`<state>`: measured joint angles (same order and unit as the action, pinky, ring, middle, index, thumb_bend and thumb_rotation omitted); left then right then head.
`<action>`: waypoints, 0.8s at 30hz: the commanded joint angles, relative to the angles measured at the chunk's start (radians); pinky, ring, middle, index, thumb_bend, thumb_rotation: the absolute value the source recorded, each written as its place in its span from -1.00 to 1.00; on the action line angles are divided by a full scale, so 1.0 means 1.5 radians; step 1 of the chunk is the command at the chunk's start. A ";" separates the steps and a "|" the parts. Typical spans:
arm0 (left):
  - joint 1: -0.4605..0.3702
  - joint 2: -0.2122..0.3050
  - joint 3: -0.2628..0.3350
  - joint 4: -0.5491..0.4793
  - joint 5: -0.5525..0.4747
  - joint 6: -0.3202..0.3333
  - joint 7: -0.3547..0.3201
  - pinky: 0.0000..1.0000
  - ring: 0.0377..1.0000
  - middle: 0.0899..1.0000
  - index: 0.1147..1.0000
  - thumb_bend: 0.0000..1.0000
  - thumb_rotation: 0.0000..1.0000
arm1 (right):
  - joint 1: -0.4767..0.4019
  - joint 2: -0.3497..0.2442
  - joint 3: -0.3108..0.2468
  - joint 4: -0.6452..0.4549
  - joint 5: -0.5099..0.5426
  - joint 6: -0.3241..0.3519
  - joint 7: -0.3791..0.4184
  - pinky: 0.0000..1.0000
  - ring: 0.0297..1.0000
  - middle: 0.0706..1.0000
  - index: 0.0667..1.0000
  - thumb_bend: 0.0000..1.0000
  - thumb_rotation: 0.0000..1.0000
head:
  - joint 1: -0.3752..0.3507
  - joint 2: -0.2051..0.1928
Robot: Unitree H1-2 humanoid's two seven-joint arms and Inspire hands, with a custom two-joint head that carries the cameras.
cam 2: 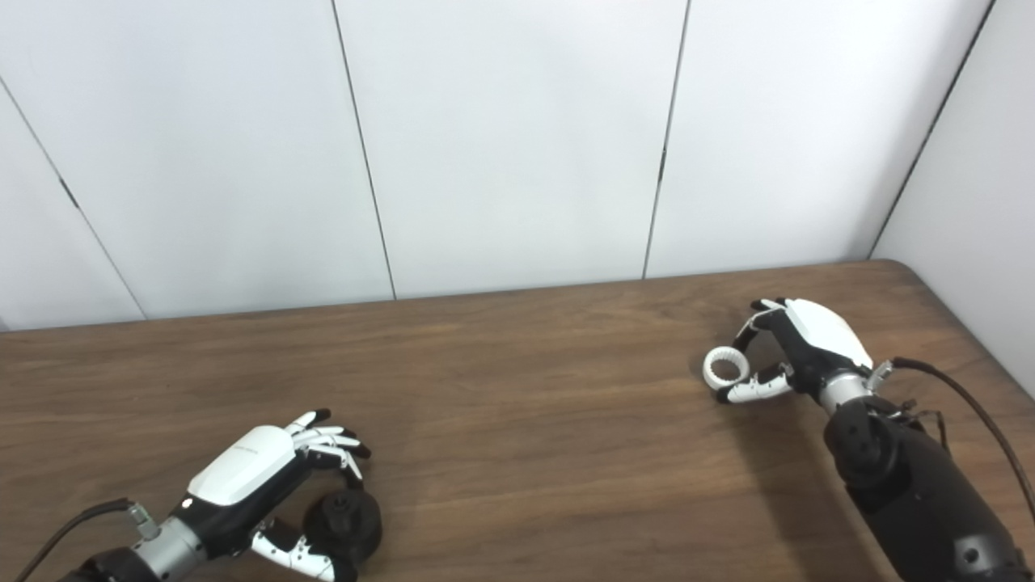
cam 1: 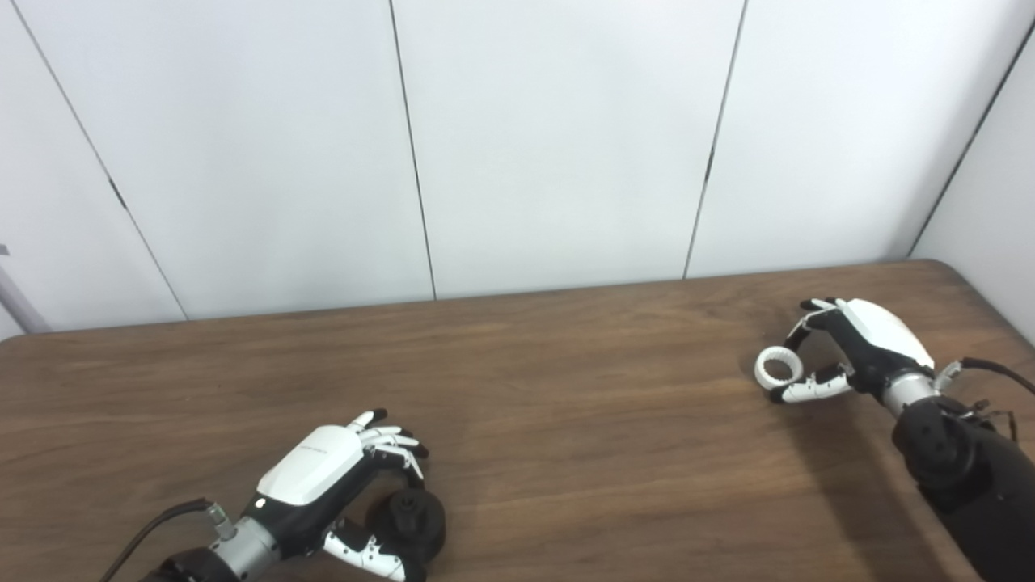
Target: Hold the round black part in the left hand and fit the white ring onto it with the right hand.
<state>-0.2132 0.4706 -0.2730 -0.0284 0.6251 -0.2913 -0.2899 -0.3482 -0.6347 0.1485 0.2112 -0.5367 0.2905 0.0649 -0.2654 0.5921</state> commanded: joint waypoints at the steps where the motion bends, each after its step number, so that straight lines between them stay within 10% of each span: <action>1: -0.018 0.006 0.009 -0.009 -0.006 -0.009 0.011 1.00 0.74 0.56 -0.17 0.01 -0.88 | 0.016 -0.011 0.004 0.008 -0.013 -0.001 0.007 0.95 0.98 0.82 -0.12 0.03 -0.76 | 0.001 0.001; 24: -0.033 -0.008 -0.003 0.018 0.008 -0.012 0.016 1.00 0.73 0.55 -0.17 0.01 -0.88 | 0.016 0.011 -0.041 -0.187 -0.002 0.019 0.041 0.86 0.94 0.79 -0.12 0.02 -0.76 | -0.001 -0.001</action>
<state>-0.2315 0.4486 -0.2810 -0.0003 0.6293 -0.2958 -0.2815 -0.2836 -0.5973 0.1118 -0.0272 -0.5290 0.3262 0.1351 -0.2669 0.5906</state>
